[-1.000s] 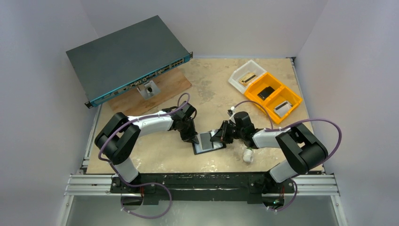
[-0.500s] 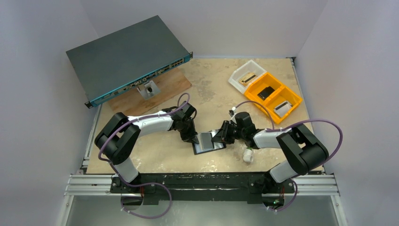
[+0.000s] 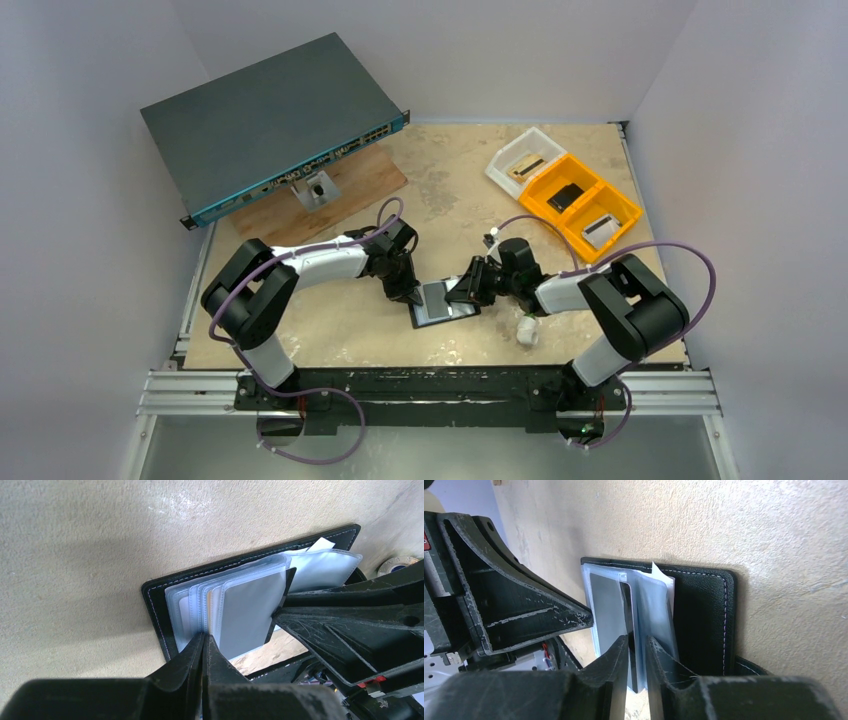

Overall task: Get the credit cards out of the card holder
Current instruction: Remove the credit card from the card holder.

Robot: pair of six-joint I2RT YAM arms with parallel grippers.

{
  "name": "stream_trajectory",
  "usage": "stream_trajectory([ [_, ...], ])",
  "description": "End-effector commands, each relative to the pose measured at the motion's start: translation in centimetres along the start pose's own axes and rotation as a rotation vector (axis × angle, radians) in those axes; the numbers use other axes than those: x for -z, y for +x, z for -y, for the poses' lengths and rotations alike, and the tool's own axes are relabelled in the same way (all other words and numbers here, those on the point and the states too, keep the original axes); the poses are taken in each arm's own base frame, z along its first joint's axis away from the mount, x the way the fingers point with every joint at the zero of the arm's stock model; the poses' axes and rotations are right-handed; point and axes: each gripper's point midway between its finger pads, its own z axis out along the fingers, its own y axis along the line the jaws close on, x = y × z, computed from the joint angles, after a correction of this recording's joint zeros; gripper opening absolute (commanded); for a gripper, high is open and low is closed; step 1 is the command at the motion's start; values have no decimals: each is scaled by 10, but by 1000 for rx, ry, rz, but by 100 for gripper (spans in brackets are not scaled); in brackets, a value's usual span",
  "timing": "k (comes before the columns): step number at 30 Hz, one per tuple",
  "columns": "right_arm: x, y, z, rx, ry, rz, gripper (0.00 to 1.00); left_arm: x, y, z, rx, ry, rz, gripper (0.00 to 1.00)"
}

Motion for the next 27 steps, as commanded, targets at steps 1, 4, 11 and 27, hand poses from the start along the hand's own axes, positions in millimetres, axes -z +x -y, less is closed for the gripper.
stream_trajectory([
  [1, 0, 2, 2, -7, -7, -6, 15, -17, 0, -66, 12, -248, 30, 0],
  [4, 0, 1, 0, -4, -9, -5, 7, -17, 0, -66, 14, -249, 30, 0],
  [11, 5, -5, 7, 26, 54, 29, 0, -14, -2, -75, 14, -271, 34, 0],
  [27, 11, -8, 17, 29, 100, 54, 0, -10, -2, -93, 29, -292, 40, 0],
])
